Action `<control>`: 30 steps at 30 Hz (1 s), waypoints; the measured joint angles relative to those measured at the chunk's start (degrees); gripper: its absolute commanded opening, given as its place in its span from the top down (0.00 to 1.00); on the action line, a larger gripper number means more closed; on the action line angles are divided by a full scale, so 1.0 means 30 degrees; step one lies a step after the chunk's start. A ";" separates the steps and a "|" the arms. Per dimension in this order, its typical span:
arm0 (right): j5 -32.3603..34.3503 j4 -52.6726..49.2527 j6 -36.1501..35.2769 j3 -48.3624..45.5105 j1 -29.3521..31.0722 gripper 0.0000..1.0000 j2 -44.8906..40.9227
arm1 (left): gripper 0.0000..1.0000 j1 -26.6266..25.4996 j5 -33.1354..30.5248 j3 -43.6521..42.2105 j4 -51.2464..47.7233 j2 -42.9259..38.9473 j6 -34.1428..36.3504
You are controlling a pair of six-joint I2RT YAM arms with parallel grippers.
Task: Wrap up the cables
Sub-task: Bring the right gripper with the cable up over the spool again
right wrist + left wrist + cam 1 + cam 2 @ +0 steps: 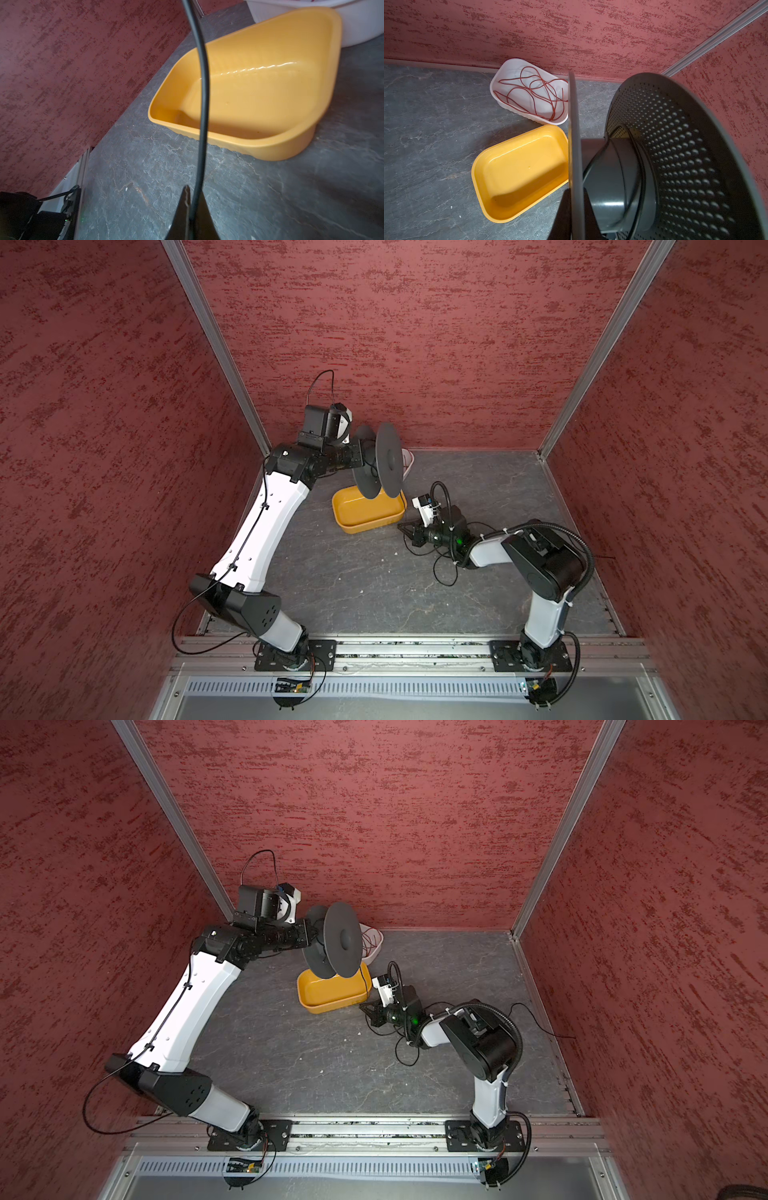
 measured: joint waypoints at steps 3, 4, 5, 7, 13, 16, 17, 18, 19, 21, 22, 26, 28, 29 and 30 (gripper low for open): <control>0.1180 -0.1443 -0.1078 -0.0044 0.0481 1.00 -0.0619 | 1.00 0.0262 -0.0219 -0.0328 0.0299 0.0000 -0.0532; 0.1676 -0.2164 -0.1581 0.0007 0.0765 1.00 -0.0911 | 1.00 0.0299 -0.0430 -0.0444 0.0379 0.0000 -0.0750; 0.2040 -0.2747 -0.1931 0.0080 0.0984 1.00 -0.1100 | 1.00 0.0328 -0.0597 -0.0503 0.0401 0.0000 -0.0903; 0.2878 -0.4087 -0.2790 0.0444 0.1588 1.00 -0.1450 | 1.00 0.0357 -0.1137 -0.0641 0.0474 0.0007 -0.1253; 0.4940 -0.7402 -0.4947 0.2084 0.3417 1.00 -0.1668 | 1.00 0.0342 -0.2951 -0.0663 0.0583 0.0299 -0.1800; 0.5814 -0.8874 -0.5938 0.2973 0.4320 1.00 -0.1690 | 1.00 0.0102 -0.4044 -0.0889 0.0772 0.0699 -0.1821; 0.6018 -0.9275 -0.6207 0.3206 0.4583 1.00 -0.1719 | 1.00 -0.0022 -0.4459 -0.1013 0.0852 0.0874 -0.1821; 0.6229 -0.9719 -0.6492 0.3439 0.4874 1.00 -0.1785 | 1.00 -0.0168 -0.4954 -0.1078 0.0867 0.1078 -0.1800; 0.6346 -1.0127 -0.6768 0.3643 0.5144 1.00 -0.1880 | 1.00 -0.0328 -0.5391 -0.1107 0.0867 0.1333 -0.1785; 0.6608 -1.0899 -0.7249 0.4044 0.5654 1.00 -0.2127 | 1.00 -0.0627 -0.6156 -0.1173 0.0882 0.1800 -0.1727; 0.6725 -1.1169 -0.7417 0.4211 0.5850 1.00 -0.2251 | 1.00 -0.0743 -0.6492 -0.1173 0.0874 0.1967 -0.1712; 0.7359 -1.2444 -0.8021 0.5122 0.6543 1.00 -0.2943 | 1.00 -0.1399 -0.8517 -0.1173 0.0823 0.2885 -0.1304; 0.7730 -1.3049 -0.8123 0.5603 0.6710 1.00 -0.3293 | 1.00 -0.1829 -0.9581 -0.1173 0.0758 0.3286 -0.1056; 0.8000 -1.3347 -0.8138 0.5865 0.6739 1.00 -0.3475 | 1.00 -0.2076 -1.0120 -0.1144 0.0699 0.3475 -0.0903; 0.8291 -1.3639 -0.8138 0.6098 0.6739 1.00 -0.3657 | 1.00 -0.2310 -1.0601 -0.1137 0.0656 0.3657 -0.0772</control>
